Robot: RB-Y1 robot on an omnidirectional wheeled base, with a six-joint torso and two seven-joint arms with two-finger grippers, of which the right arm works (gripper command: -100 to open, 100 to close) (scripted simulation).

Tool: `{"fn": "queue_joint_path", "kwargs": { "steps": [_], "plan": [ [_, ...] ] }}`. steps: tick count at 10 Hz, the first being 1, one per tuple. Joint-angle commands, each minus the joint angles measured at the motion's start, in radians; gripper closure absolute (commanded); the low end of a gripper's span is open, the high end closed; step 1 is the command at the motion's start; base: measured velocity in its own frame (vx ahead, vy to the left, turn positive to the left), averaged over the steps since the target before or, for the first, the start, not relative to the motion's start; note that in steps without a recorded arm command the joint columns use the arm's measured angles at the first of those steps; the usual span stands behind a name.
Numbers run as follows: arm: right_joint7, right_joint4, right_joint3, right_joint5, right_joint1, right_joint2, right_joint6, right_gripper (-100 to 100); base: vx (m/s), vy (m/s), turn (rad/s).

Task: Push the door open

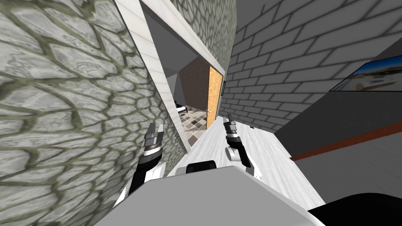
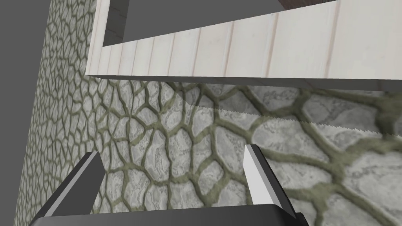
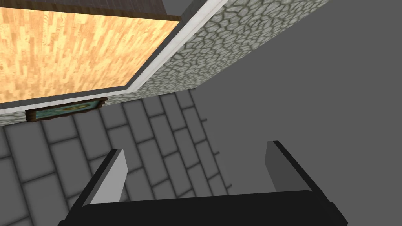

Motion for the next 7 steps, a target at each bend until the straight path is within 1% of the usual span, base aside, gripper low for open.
{"fn": "queue_joint_path", "kwargs": {
  "steps": [1, 4, 6, 7],
  "plan": [
    [-0.010, 0.041, 0.006, 0.012, -0.021, -0.005, -0.004, -100, 0.125, -0.087, 0.071],
    [-0.024, 0.092, 0.010, 0.024, -0.041, -0.013, -0.017, -100, 0.094, -0.077, 0.040],
    [-0.034, 0.127, 0.013, 0.031, -0.054, -0.019, -0.025, -100, 0.076, -0.057, 0.041],
    [-0.045, 0.164, 0.015, 0.040, -0.068, -0.024, -0.035, -100, 0.099, -0.107, 0.055]
  ]
}}
